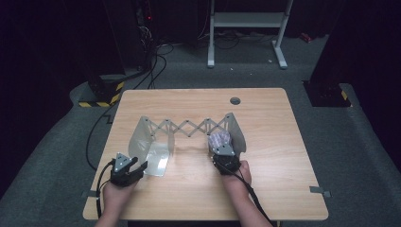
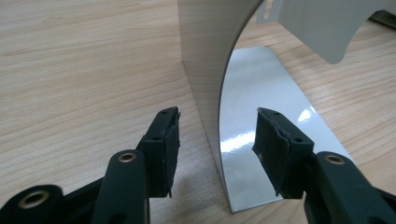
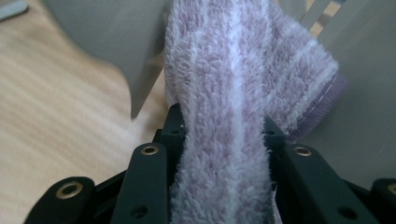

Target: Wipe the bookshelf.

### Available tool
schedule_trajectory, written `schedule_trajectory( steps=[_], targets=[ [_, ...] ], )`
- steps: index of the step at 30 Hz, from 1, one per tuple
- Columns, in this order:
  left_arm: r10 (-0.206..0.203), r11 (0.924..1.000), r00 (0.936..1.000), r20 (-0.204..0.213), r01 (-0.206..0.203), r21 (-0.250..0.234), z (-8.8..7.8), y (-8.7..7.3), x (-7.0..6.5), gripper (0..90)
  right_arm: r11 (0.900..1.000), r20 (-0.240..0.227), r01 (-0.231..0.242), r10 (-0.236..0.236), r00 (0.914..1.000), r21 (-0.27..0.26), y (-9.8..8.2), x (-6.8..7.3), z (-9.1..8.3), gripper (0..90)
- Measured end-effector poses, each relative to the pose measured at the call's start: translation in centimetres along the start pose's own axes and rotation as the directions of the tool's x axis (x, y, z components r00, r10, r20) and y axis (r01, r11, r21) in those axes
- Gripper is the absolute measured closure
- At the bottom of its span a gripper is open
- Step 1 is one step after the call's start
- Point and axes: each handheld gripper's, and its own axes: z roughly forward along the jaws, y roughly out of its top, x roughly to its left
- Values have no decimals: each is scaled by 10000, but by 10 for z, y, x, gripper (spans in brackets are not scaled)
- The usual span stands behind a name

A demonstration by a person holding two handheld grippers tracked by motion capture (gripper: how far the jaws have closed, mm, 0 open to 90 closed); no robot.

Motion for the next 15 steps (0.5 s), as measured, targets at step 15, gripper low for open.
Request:
schedule_trajectory(
  steps=[15],
  targets=[
    [-196, 9995, 9997, 155, 199, -254, -4, 1, 3, 499, 9648, 1132, 184, 119, 9935, -2622, 81, -11, -61, 663]
  ],
)
